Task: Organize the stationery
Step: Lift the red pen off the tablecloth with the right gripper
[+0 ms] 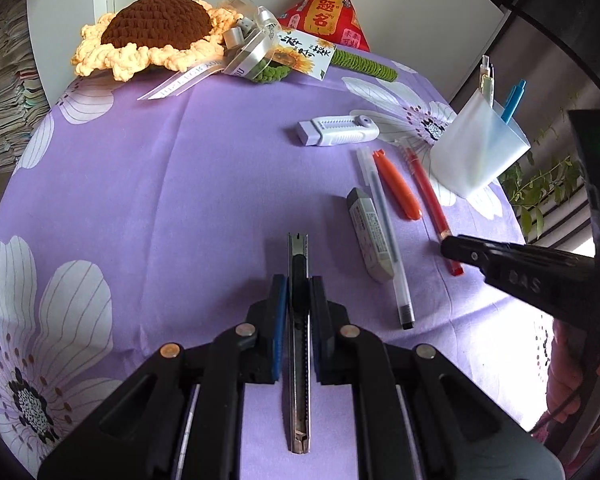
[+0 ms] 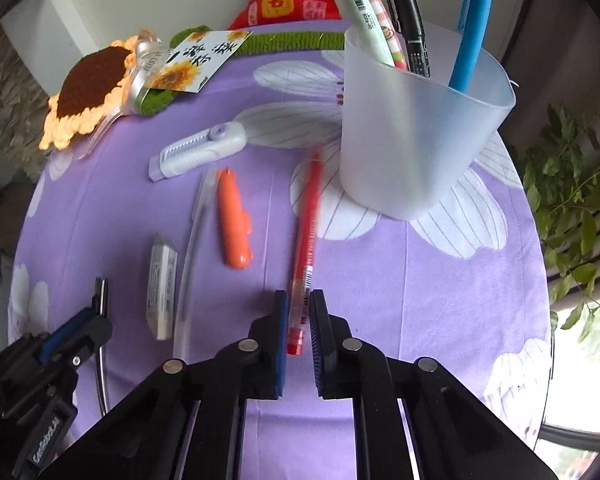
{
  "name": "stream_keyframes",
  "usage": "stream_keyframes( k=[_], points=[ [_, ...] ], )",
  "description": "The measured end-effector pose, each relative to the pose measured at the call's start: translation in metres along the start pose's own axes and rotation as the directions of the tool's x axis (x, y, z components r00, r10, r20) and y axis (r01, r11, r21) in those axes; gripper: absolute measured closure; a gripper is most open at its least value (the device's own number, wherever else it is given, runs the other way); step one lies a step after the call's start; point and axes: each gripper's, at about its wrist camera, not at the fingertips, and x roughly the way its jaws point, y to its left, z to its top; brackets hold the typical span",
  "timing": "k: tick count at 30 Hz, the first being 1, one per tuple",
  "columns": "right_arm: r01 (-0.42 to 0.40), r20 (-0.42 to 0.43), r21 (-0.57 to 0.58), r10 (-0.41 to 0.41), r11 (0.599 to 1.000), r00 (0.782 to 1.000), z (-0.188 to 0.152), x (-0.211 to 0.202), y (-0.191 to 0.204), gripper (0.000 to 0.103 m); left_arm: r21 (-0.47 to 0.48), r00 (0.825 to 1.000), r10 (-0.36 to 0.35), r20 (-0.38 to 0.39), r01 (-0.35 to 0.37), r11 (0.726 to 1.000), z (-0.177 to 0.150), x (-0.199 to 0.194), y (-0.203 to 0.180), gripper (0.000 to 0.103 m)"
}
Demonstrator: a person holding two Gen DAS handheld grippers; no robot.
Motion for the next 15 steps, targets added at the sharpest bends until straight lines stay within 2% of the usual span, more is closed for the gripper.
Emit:
stream_keyframes(
  k=[7, 12, 14, 15],
  points=[
    [-0.028, -0.055, -0.161, 0.019, 0.987, 0.998, -0.057, -0.028, -0.015, 0.093, 0.004, 1.0, -0.018, -0.009, 0.018, 1.0, -0.007, -0.005, 0.0, 0.094],
    [-0.026, -0.122, -0.274, -0.008, 0.961, 0.992, -0.103, -0.046, -0.027, 0.093, 0.01, 1.0, -0.016, -0.018, 0.016, 1.0, -0.016, -0.008, 0.0, 0.094],
    [-0.024, -0.102, -0.284, -0.005, 0.958, 0.995, -0.107, -0.051, -0.028, 0.09, 0.02, 1.0, -0.013, -0.013, 0.013, 1.0, -0.018, -0.01, -0.002, 0.094],
    [-0.026, -0.079, -0.276, 0.004, 0.961, 0.997, -0.104, -0.053, -0.027, 0.079, 0.021, 1.0, -0.013, -0.013, 0.014, 1.0, -0.019, -0.01, -0.002, 0.094]
  ],
)
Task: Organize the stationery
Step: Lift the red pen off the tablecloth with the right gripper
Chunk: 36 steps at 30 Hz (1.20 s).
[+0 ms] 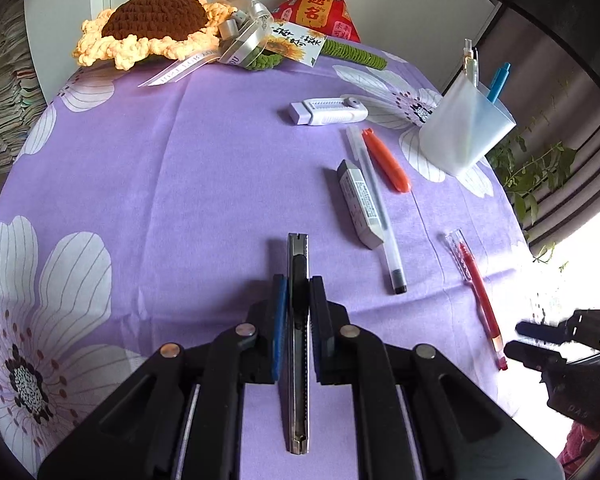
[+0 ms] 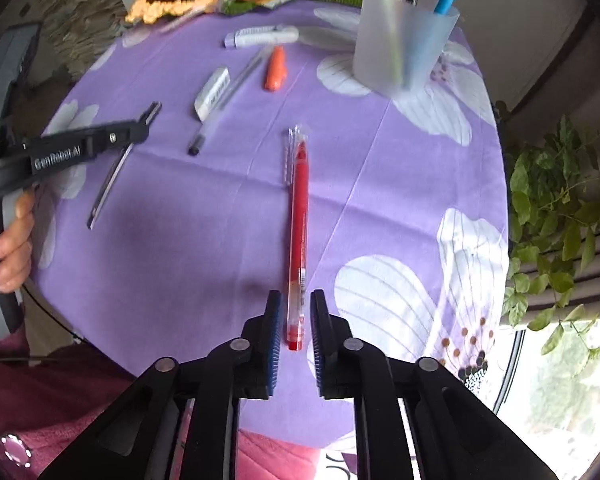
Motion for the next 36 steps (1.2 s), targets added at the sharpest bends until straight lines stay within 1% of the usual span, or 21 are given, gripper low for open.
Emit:
stream_keyframes(
  k=[1, 3, 5, 8, 9, 10, 12, 16, 20, 21, 22, 23, 24, 27, 29, 30, 33, 35, 36],
  points=[
    [0.002, 0.029, 0.016, -0.002, 1.0, 1.0, 0.006, -0.004, -0.003, 0.062, 0.0, 1.0, 0.002, 0.0, -0.002, 1.0, -0.001, 0.0, 0.0, 0.095],
    [0.016, 0.093, 0.051, -0.02, 0.999, 0.995, 0.02, -0.007, -0.003, 0.044, 0.002, 1.0, 0.008, 0.002, -0.008, 1.0, -0.003, -0.001, 0.0, 0.095],
    [0.017, 0.139, 0.043, -0.023, 0.999, 0.99, 0.034, -0.006, 0.0, 0.044, -0.002, 1.0, 0.011, 0.001, -0.011, 1.0, -0.005, -0.002, 0.0, 0.095],
    [0.053, 0.136, 0.019, -0.055, 0.998, 0.989, 0.056, 0.005, 0.004, 0.044, -0.008, 1.0, 0.016, -0.002, -0.016, 1.0, -0.009, -0.004, 0.002, 0.094],
    [0.055, 0.129, 0.008, -0.056, 0.998, 0.99, 0.063, 0.01, 0.004, 0.048, -0.011, 1.0, 0.016, -0.003, -0.016, 1.0, -0.01, -0.004, 0.002, 0.094],
    [0.056, 0.11, 0.003, -0.056, 0.998, 0.992, 0.071, 0.017, 0.005, 0.059, -0.013, 1.0, 0.018, -0.002, -0.018, 1.0, -0.011, -0.005, 0.003, 0.094],
    [0.056, 0.064, 0.017, -0.057, 0.998, 0.996, 0.077, 0.028, 0.005, 0.068, -0.016, 1.0, 0.018, -0.001, -0.018, 1.0, -0.013, -0.006, 0.003, 0.094],
    [0.059, 0.025, 0.005, -0.059, 0.998, 0.998, 0.087, 0.043, 0.006, 0.07, -0.015, 1.0, 0.022, 0.0, -0.022, 1.0, -0.011, -0.005, 0.004, 0.094],
    [0.044, 0.025, 0.007, -0.044, 0.999, 0.999, 0.091, 0.045, 0.006, 0.07, -0.016, 1.0, 0.025, -0.003, -0.025, 1.0, -0.005, -0.002, 0.005, 0.094],
    [0.044, 0.026, 0.003, -0.045, 0.999, 0.999, 0.091, 0.044, 0.006, 0.074, -0.016, 1.0, 0.026, -0.001, -0.026, 1.0, -0.003, -0.001, 0.005, 0.094],
    [0.031, 0.026, -0.006, -0.031, 0.999, 0.999, 0.091, 0.044, 0.007, 0.083, -0.016, 1.0, 0.028, -0.003, -0.028, 0.999, -0.001, 0.0, 0.005, 0.094],
    [0.02, 0.025, -0.014, -0.02, 1.0, 0.999, 0.091, 0.044, 0.008, 0.087, -0.018, 1.0, 0.029, -0.004, -0.029, 0.999, 0.001, 0.001, 0.006, 0.093],
    [0.029, 0.025, -0.019, -0.029, 0.999, 0.999, 0.09, 0.043, 0.009, 0.088, -0.018, 1.0, 0.03, -0.006, -0.03, 0.999, 0.003, 0.002, 0.006, 0.093],
    [0.041, 0.05, -0.014, -0.041, 0.999, 0.998, 0.089, 0.037, 0.01, 0.088, -0.011, 0.999, 0.036, -0.005, -0.036, 0.999, 0.009, 0.006, 0.004, 0.09],
    [0.029, 0.076, -0.002, -0.028, 1.0, 0.997, 0.086, 0.027, 0.009, 0.088, -0.006, 0.999, 0.032, -0.004, -0.032, 0.999, 0.013, 0.008, 0.002, 0.082],
    [0.022, 0.098, 0.008, -0.023, 1.0, 0.995, 0.085, 0.019, 0.007, 0.088, -0.002, 0.999, 0.035, -0.003, -0.035, 0.999, 0.015, 0.009, 0.001, 0.081],
    [0.01, 0.161, 0.035, -0.016, 0.999, 0.987, 0.08, -0.006, -0.001, 0.088, 0.024, 0.998, 0.065, 0.004, -0.065, 0.998, 0.018, 0.013, -0.004, 0.084],
    [-0.006, 0.203, 0.053, -0.005, 0.999, 0.979, 0.079, -0.023, -0.005, 0.088, 0.026, 0.997, 0.076, 0.002, -0.076, 0.997, 0.018, 0.014, -0.003, 0.094],
    [-0.018, 0.237, 0.065, 0.002, 0.998, 0.972, 0.077, -0.036, -0.009, 0.088, 0.014, 0.997, 0.071, 0.0, -0.071, 0.997, 0.019, 0.014, -0.001, 0.094]
  ],
)
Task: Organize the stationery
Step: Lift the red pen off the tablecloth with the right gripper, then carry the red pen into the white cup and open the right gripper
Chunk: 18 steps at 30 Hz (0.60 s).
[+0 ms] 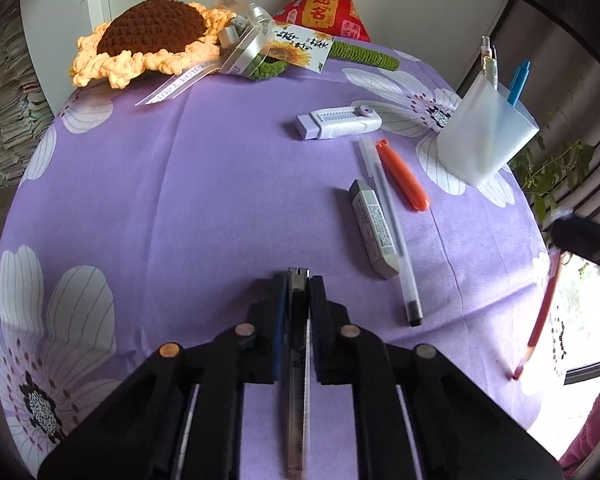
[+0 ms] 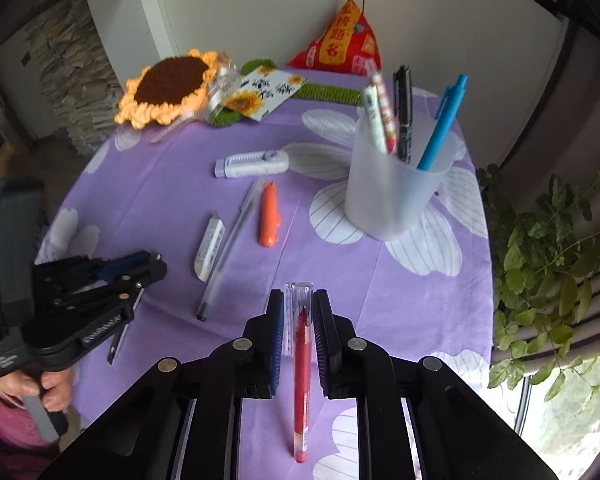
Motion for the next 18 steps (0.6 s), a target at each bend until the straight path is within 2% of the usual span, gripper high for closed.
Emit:
stream_keyframes(
  k=[5, 9, 13, 18],
  points=[
    [-0.004, 0.161, 0.045, -0.003, 0.999, 0.987, 0.011, -0.051, -0.011, 0.088, -0.013, 0.999, -0.005, 0.036, 0.005, 1.0, 0.002, -0.017, -0.002, 0.094],
    [0.012, 0.29, 0.1, -0.041, 0.995, 0.956, 0.032, -0.087, -0.031, 0.088, -0.006, 0.995, -0.022, 0.092, 0.023, 1.0, 0.004, -0.043, -0.007, 0.094],
    [0.031, 0.36, 0.154, -0.086, 0.988, 0.929, 0.057, -0.104, -0.047, 0.088, 0.001, 0.99, -0.048, 0.135, 0.048, 0.999, 0.0, -0.065, -0.011, 0.094],
    [0.05, 0.448, 0.225, -0.149, 0.973, 0.881, 0.083, -0.111, -0.062, 0.088, 0.015, 0.982, -0.061, 0.176, 0.06, 0.998, -0.004, -0.085, -0.017, 0.094]
  ],
)
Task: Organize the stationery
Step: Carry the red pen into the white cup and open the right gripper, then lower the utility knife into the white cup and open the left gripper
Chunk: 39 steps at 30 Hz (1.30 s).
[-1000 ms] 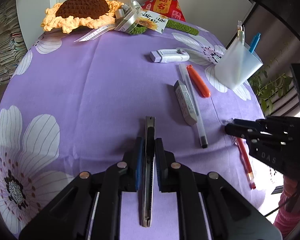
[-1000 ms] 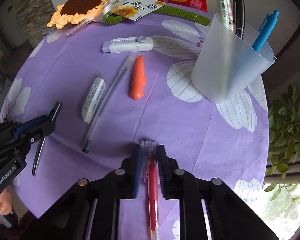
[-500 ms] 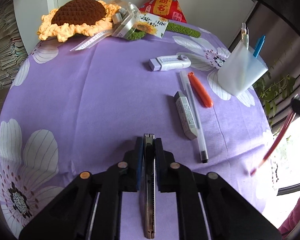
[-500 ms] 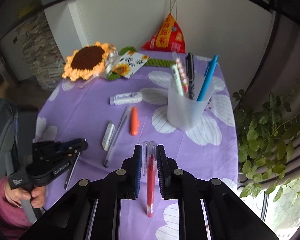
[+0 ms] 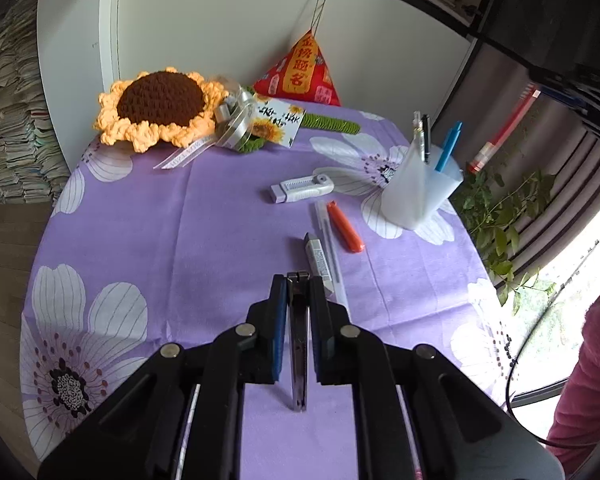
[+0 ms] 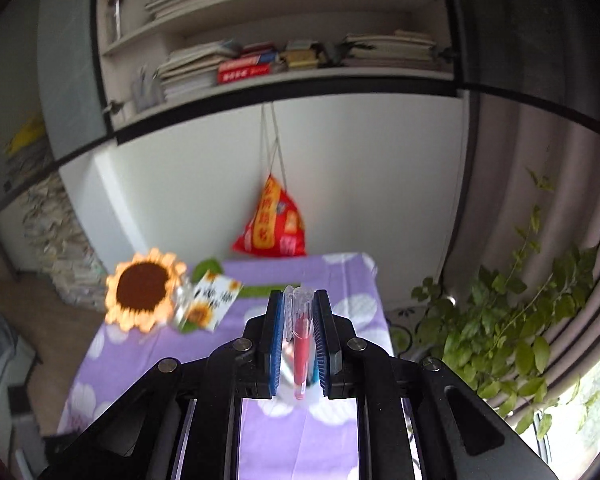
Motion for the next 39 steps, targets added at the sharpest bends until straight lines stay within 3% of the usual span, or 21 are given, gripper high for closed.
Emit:
stream_keyframes(
  k=[7, 12, 18, 24, 26, 27, 28, 30, 34, 39],
  points=[
    [0.058, 0.014, -0.003, -0.058, 0.998, 0.998, -0.008, 0.038, -0.001, 0.088, 0.014, 0.999, -0.016, 0.03, 0.016, 1.0, 0.001, -0.017, -0.007, 0.094],
    [0.085, -0.065, -0.018, -0.086, 0.996, 0.994, -0.026, 0.068, -0.006, 0.088, 0.031, 0.998, -0.03, 0.048, 0.028, 0.999, 0.005, -0.023, -0.014, 0.094],
    [0.07, -0.184, 0.067, -0.057, 0.995, 0.981, -0.046, 0.096, -0.024, 0.088, 0.045, 0.998, -0.043, 0.051, 0.041, 0.998, 0.011, -0.025, -0.023, 0.094],
    [0.014, -0.188, 0.094, 0.004, 0.995, 0.982, -0.054, 0.092, -0.03, 0.087, 0.06, 0.997, -0.05, 0.063, 0.046, 0.997, 0.022, -0.026, -0.034, 0.094],
    [-0.005, -0.2, 0.107, 0.027, 0.994, 0.98, -0.056, 0.088, -0.033, 0.074, 0.069, 0.996, -0.055, 0.077, 0.049, 0.996, 0.03, -0.027, -0.039, 0.094],
    [-0.01, -0.198, 0.116, 0.033, 0.993, 0.98, -0.058, 0.085, -0.034, 0.059, 0.076, 0.995, -0.054, 0.088, 0.048, 0.996, 0.035, -0.029, -0.042, 0.094],
    [-0.023, -0.182, 0.138, 0.048, 0.99, 0.982, -0.061, 0.077, -0.037, 0.049, 0.08, 0.993, -0.054, 0.101, 0.046, 0.996, 0.041, -0.03, -0.045, 0.094],
    [-0.061, -0.137, 0.179, 0.086, 0.982, 0.987, -0.067, 0.063, -0.042, 0.042, 0.088, 0.991, -0.061, 0.119, 0.051, 0.995, 0.052, -0.031, -0.05, 0.094],
    [-0.097, -0.101, 0.203, 0.119, 0.974, 0.988, -0.085, 0.036, -0.052, 0.04, 0.094, 0.985, -0.093, 0.147, 0.08, 0.992, 0.082, -0.029, -0.062, 0.094],
    [-0.06, -0.135, 0.216, 0.09, 0.975, 0.987, -0.116, 0.021, -0.072, 0.04, 0.105, 0.978, -0.134, 0.161, 0.118, 0.987, 0.117, -0.017, -0.086, 0.094]
  ],
)
